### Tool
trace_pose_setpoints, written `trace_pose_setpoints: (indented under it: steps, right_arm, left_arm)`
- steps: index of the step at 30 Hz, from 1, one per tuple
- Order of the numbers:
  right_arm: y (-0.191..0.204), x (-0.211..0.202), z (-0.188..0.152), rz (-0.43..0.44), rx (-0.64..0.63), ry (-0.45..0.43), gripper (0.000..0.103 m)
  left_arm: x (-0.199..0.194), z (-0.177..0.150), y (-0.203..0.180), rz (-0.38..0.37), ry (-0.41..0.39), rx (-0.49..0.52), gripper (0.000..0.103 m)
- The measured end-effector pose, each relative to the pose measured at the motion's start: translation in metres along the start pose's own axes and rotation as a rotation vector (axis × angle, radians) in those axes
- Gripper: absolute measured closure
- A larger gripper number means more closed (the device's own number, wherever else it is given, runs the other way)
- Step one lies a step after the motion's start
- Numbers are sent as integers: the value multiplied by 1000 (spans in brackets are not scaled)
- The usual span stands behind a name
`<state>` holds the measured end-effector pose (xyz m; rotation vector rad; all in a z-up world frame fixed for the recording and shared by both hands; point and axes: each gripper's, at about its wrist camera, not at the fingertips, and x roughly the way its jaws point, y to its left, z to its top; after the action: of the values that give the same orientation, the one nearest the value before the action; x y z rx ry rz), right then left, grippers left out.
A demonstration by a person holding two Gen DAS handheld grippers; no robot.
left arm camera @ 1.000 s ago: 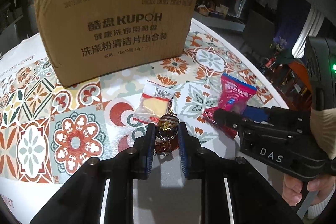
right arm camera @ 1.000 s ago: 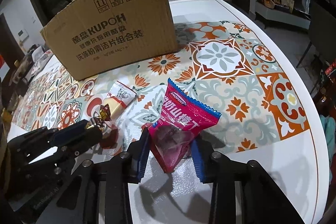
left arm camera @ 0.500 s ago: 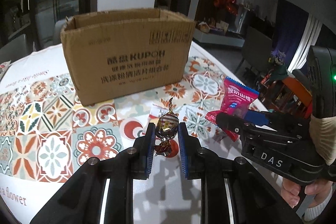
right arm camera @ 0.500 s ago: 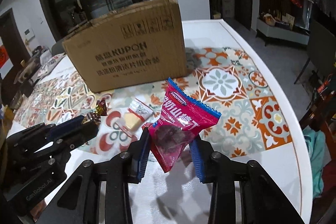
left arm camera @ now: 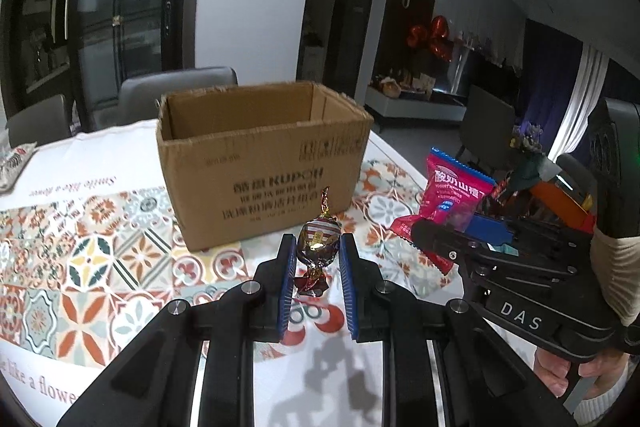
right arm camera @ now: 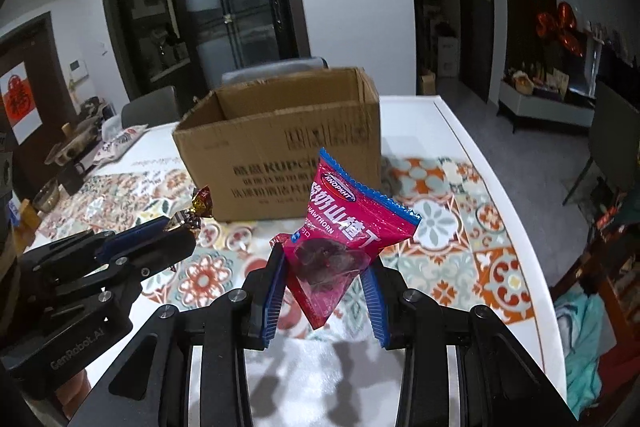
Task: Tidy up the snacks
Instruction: 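Carry both items into the box and open both tools to release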
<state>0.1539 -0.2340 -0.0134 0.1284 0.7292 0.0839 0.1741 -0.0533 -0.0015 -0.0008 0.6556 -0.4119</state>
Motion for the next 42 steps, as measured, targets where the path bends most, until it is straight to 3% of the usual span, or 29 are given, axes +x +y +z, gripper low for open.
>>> trace_pose_setpoints:
  steps: [13, 21, 29, 42]
  right_arm:
    - [15, -1, 53, 24, -54, -63, 66]
    - [23, 10, 92, 29, -113, -67, 66]
    - [34, 27, 128, 24, -186, -50, 66]
    - [29, 76, 151, 45, -212, 3, 66]
  left_arm:
    - [-16, 44, 14, 86, -68, 37, 81]
    - [-5, 72, 28, 112, -72, 47, 81]
    - [13, 102, 44, 129, -52, 42, 81]
    - [67, 127, 74, 116, 47, -14, 81]
